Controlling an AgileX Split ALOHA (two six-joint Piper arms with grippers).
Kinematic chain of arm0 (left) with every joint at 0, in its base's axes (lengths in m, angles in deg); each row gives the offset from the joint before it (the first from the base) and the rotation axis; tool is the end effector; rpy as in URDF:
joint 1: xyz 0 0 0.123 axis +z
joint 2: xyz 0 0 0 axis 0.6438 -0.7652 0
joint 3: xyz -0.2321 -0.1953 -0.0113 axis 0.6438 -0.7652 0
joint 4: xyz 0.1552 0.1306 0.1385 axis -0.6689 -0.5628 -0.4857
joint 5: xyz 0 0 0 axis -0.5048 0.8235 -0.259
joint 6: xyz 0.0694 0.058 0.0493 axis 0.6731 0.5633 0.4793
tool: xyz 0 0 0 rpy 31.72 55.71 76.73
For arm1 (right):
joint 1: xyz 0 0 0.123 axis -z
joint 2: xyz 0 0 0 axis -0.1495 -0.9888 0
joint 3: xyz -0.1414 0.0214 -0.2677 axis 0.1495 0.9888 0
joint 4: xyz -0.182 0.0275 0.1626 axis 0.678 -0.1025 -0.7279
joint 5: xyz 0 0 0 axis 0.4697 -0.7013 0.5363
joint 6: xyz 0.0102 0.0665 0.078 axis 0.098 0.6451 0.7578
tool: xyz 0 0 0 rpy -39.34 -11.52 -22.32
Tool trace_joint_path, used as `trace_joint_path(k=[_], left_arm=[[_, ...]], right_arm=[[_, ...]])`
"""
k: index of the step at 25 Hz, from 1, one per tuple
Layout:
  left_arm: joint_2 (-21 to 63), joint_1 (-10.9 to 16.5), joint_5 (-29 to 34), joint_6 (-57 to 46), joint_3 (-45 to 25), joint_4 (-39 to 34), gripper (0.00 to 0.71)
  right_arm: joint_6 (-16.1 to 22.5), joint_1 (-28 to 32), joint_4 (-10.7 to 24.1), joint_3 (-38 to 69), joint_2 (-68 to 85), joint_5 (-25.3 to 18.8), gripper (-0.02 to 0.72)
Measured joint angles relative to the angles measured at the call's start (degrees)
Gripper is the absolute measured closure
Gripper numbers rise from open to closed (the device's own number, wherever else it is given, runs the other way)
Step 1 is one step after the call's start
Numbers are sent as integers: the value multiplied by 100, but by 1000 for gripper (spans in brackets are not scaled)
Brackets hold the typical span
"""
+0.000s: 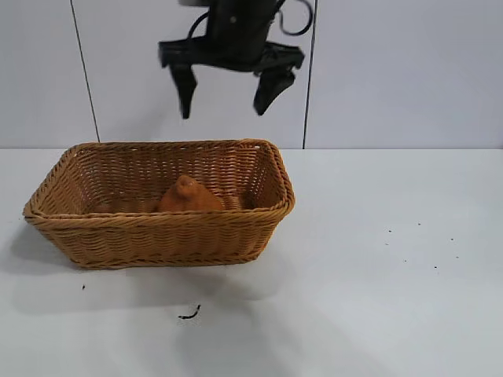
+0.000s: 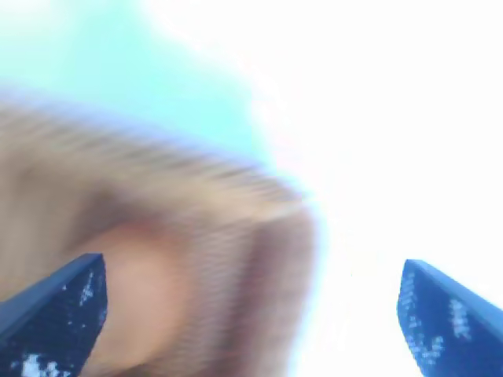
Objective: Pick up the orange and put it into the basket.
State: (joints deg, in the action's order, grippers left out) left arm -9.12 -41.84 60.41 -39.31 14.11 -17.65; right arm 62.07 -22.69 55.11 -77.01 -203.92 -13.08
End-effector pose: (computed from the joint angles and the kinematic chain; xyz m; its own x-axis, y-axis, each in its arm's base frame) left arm -0.0193 0.0012 0.2690 -0.4514 -0.0249 -0.8920 0.0077 0.9995 -0.0317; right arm 0.5117 0.1221 0.2674 -0.8879 -0.0752 -0.4539 -0.0904 0.9958 0.0117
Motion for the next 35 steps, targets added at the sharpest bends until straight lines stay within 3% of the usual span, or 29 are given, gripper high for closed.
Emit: trace_joint_path(k=[6,14,20,32,35], left_arm=[[0,0,6,0,0,0,44],[0,0,6,0,0,0,44],[0,0,6,0,0,0,44],[0,0,6,0,0,0,44],[0,0,6,0,0,0,44]], right_arm=[[-66,839,-65,0,0,-18,10],[-188,1040,-13,660,415,-11,10],[-234,1052,252,2917,2119,0,10],[-598,1052,33,8206,7256,-3,10],[-629,1052,-36,9222,8697,282,10]])
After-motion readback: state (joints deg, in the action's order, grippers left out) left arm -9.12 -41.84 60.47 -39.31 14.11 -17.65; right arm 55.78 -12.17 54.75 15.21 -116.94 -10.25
